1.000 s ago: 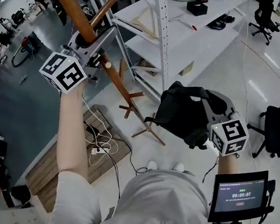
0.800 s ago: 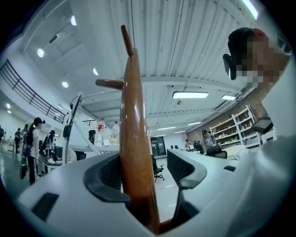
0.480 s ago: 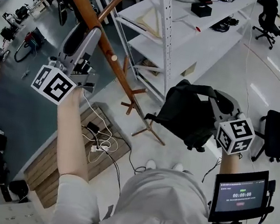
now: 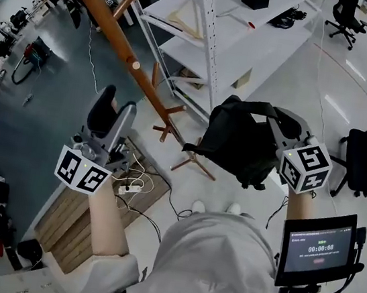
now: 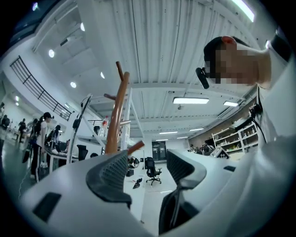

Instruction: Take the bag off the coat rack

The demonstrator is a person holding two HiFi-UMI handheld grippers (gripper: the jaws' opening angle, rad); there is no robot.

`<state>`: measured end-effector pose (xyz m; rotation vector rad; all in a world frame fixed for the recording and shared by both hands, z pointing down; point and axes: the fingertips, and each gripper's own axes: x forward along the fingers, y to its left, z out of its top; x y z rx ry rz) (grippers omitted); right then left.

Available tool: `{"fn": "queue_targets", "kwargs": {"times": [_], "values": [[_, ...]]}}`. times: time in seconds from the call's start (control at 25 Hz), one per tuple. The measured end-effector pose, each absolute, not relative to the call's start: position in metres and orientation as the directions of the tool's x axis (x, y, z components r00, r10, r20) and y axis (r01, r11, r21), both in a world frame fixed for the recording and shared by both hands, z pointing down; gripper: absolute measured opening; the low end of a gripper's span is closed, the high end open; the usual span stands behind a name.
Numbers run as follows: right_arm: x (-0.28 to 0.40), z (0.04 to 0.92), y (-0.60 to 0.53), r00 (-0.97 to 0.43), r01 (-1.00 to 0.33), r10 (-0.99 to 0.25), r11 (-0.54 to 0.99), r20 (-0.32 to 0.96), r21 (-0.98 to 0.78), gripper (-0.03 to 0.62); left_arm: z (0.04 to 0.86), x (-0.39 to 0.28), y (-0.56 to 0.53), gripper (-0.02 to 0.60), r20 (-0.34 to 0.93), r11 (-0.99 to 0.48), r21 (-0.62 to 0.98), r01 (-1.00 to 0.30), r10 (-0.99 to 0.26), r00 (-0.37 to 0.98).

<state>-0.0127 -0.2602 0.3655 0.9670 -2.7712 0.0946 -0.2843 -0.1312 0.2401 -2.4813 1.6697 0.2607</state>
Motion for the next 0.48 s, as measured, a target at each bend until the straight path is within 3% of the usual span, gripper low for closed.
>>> {"fn": "queue_targets", "kwargs": {"times": [0.24,0.48], "values": [[0.003,0.372,-0.255,-0.728,-0.662,-0.646,0.75,0.231,0.014,0.044,0.337,-0.247,-0.13,0.265,-0.085,-0.427,0.111,-0.898,-0.904,0.419],[0.027,0.376,-0.251,-0.685,-0.706,-0.69,0.708,0.234,0.023,0.043,0.378,-0.196,-0.154,0.265,-0.014,-0.516,0.146,-0.844,-0.854,0.52]]}}
